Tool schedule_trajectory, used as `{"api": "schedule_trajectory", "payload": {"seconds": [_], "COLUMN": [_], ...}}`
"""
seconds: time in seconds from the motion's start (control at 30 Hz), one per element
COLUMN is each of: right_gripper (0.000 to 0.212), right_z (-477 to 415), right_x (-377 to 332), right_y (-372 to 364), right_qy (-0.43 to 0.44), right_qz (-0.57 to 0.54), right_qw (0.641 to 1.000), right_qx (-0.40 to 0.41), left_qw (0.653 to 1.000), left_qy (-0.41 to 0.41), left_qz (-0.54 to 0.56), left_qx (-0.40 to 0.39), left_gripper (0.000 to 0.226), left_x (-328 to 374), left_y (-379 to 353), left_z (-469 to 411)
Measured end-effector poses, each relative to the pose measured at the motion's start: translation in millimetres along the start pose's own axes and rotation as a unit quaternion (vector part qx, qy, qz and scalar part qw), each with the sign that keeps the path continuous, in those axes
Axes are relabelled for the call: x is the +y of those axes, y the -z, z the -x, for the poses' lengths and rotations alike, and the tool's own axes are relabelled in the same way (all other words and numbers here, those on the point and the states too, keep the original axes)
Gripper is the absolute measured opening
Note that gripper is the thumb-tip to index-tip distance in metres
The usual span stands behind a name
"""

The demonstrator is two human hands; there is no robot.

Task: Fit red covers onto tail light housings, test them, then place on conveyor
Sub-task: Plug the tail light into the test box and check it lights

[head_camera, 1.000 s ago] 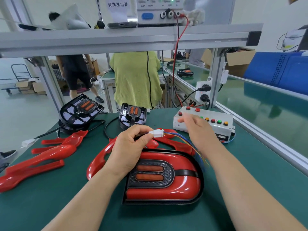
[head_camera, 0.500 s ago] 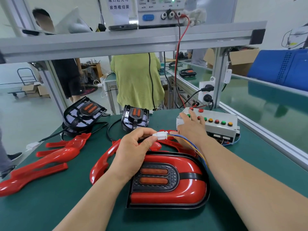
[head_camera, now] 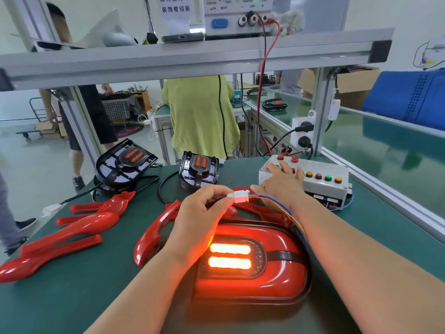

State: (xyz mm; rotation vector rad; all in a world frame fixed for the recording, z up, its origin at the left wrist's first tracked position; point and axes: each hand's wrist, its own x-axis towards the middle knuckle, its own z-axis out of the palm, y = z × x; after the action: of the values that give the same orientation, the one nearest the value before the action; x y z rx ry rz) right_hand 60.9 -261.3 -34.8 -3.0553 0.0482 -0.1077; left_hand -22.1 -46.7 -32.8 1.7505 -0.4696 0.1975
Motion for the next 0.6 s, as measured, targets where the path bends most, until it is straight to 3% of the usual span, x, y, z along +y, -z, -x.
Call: {"api": "schedule_trajectory", "payload": {"seconds": [0.6], "right_gripper": [0.057], "right_z": [0.6], "right_x": [-0.9], "right_y": [6.0], "right_qy": [-0.001], "right_qz": [0.004], "right_qw": [0.999], "right_qx": [-0.032], "left_qw": [1.000], "left_qy": [-0.008], "left_qz": [-0.012], "left_qx": [0.000], "left_gripper": [0.019], "left_x": [-0.5], "left_y": [-1.4], "left_z": [-1.3]}}
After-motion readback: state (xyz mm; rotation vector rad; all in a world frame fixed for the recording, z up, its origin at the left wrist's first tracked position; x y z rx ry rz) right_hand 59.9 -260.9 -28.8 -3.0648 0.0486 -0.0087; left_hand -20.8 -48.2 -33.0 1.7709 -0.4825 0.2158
